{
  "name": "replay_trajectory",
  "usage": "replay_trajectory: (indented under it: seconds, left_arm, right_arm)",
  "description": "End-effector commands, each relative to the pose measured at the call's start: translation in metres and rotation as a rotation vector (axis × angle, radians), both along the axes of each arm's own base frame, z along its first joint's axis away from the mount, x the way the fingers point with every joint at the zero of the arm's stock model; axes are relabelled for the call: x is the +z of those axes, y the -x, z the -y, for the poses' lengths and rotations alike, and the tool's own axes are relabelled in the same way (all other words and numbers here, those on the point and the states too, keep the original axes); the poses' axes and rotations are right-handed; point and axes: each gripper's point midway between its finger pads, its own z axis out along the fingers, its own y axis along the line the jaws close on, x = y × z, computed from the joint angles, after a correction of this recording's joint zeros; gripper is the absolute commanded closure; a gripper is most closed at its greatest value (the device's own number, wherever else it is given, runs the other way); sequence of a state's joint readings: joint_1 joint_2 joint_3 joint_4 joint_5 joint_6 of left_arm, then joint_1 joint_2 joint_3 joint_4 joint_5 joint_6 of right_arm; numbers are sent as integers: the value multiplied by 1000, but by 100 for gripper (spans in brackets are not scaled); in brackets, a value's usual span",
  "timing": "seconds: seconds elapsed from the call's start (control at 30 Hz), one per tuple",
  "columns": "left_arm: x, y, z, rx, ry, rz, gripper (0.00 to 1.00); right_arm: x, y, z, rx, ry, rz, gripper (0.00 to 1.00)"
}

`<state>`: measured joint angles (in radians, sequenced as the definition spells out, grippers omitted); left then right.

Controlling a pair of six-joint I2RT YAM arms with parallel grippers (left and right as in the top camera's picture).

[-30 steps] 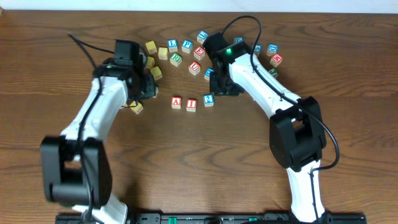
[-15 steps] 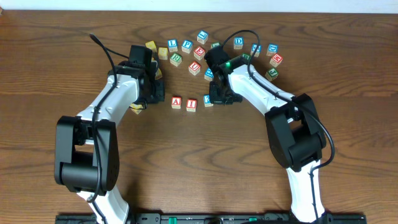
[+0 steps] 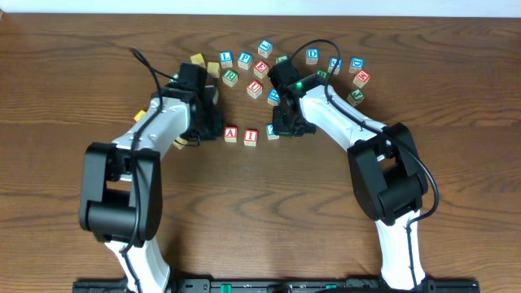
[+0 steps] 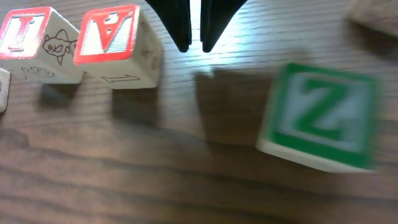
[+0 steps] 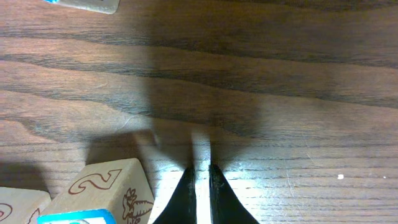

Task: Spell out AI2

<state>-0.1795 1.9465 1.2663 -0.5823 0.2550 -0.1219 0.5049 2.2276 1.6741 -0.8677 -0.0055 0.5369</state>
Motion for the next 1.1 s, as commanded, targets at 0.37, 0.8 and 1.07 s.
replay_trajectory:
  seconds: [0.37,0.8,1.07]
  left_arm:
    - [-18,7,16,-72,19,-34,92]
    - [-13,-7,17,-172,-3,48,93]
    - [-13,-5,24,-187,3,46,93]
  right_arm:
    - [4,1,2,5,-11,4,94]
    - [4,1,3,5,-10,3,93]
    - [4,1,3,5,-10,4,94]
